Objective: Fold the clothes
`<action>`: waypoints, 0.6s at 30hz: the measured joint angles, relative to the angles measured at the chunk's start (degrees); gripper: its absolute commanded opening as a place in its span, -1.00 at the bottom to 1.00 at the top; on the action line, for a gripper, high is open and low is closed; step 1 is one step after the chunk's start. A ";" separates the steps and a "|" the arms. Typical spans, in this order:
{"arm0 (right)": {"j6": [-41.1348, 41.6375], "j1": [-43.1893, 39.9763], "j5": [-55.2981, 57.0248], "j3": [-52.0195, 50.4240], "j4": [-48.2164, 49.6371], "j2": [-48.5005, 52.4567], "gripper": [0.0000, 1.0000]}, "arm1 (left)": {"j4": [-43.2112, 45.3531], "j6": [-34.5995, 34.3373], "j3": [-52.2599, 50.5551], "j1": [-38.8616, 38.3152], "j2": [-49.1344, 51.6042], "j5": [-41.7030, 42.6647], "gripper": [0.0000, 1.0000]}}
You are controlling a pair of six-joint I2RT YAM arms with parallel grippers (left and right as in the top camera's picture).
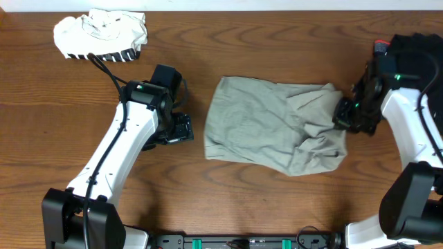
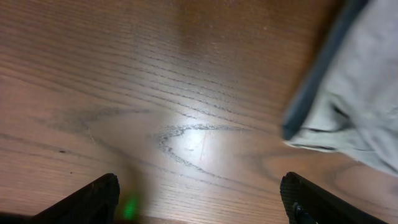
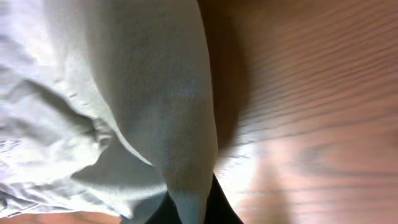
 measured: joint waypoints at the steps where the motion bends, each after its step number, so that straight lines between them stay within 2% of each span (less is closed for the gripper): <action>1: -0.13 0.59 1.18 1.44 -0.90 0.00 -0.97 | 0.04 0.00 0.00 0.00 0.00 0.00 0.70; 5: -0.33 4.42 6.10 4.90 -2.47 0.00 -0.98 | 0.15 0.00 0.00 0.00 0.00 0.00 0.70; 18: 2.95 27.65 14.97 5.05 1.07 0.02 -0.97 | 0.50 0.00 0.00 0.00 0.00 0.02 0.70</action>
